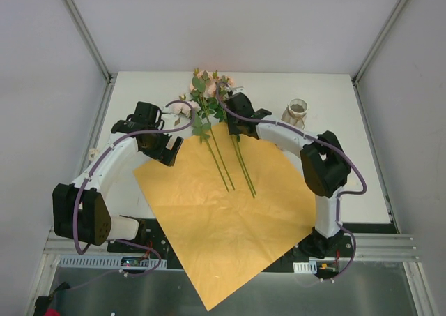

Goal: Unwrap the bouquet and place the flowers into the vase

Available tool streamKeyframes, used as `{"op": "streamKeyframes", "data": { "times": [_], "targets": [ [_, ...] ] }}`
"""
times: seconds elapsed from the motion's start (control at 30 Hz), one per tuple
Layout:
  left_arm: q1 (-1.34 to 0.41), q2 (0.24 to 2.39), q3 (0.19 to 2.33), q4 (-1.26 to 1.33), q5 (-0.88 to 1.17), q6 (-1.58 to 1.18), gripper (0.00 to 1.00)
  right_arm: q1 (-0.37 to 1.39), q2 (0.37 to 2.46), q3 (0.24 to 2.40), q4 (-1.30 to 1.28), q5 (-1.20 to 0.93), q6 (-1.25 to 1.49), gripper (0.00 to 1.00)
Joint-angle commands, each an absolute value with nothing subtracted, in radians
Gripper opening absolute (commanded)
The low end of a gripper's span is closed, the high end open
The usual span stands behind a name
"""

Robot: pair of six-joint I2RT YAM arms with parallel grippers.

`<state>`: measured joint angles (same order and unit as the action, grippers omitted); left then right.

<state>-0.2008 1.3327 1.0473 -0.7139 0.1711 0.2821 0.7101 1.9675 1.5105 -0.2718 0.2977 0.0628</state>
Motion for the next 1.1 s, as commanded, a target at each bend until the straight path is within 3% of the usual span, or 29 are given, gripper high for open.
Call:
{"op": "streamKeyframes", "data": {
  "times": [0.0, 0.57, 0.67, 0.7, 0.8, 0.9, 1.07],
  "targets": [
    [-0.190, 1.304, 1.028, -0.706, 0.156, 0.305, 0.99, 0.700, 2.019, 1.546, -0.281, 0.288, 0.037, 0.38],
    [-0.190, 1.321, 1.042, -0.701, 0.153, 0.308, 0.99, 0.683, 2.120, 1.549, -0.296, 0.290, 0.064, 0.44],
    [-0.190, 1.322, 1.043, -0.701, 0.149, 0.311, 0.99, 0.681, 2.134, 1.557, -0.296, 0.293, 0.067, 0.37],
    [-0.189, 1.319, 1.043, -0.701, 0.147, 0.311, 0.99, 0.683, 2.134, 1.557, -0.295, 0.298, 0.074, 0.20],
    [-0.190, 1.319, 1.045, -0.703, 0.153, 0.308, 0.99, 0.681, 2.125, 1.557, -0.288, 0.301, 0.087, 0.07],
    [-0.190, 1.318, 1.046, -0.704, 0.153, 0.305, 0.99, 0.684, 2.091, 1.537, -0.261, 0.302, 0.095, 0.01],
    [-0.190, 1.313, 1.054, -0.704, 0.156, 0.302, 0.99, 0.690, 1.961, 1.490, -0.198, 0.340, 0.095, 0.01]
  ]
}}
